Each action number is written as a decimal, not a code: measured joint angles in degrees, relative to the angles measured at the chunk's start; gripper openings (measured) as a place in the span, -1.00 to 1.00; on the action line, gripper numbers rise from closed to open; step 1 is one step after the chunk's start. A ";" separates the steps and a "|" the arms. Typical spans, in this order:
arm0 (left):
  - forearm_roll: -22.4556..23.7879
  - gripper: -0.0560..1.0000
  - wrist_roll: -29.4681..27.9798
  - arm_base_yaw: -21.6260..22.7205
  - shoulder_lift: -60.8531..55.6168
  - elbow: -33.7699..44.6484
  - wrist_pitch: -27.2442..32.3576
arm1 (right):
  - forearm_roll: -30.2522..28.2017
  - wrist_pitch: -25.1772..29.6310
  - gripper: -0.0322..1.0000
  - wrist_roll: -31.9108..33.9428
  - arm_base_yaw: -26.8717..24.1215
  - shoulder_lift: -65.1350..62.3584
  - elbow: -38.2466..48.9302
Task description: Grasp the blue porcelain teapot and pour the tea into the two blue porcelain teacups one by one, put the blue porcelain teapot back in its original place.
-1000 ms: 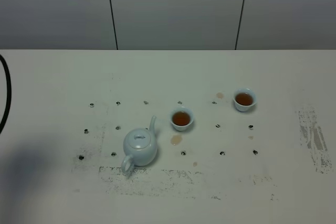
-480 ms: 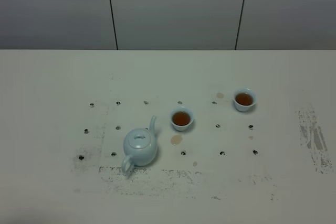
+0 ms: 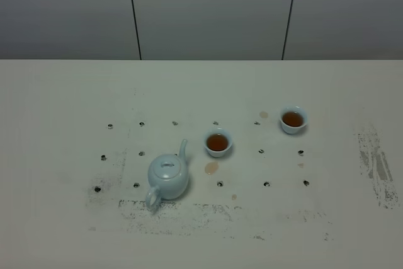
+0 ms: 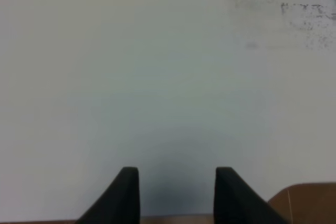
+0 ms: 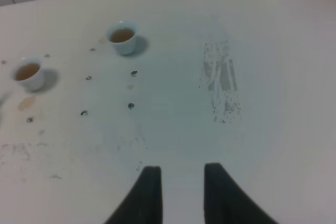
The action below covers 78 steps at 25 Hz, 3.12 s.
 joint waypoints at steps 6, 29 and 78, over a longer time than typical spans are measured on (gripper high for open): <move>-0.05 -0.14 -0.15 0.00 -7.69 0.05 0.00 | 0.00 0.00 -0.52 0.00 0.00 0.00 0.00; -0.49 -0.14 0.08 0.25 -12.48 0.05 0.00 | 0.00 0.00 -0.52 0.00 0.00 0.00 0.00; -0.49 -0.14 0.08 0.29 -12.48 0.05 0.06 | 0.00 0.00 -0.52 0.00 0.00 0.00 0.00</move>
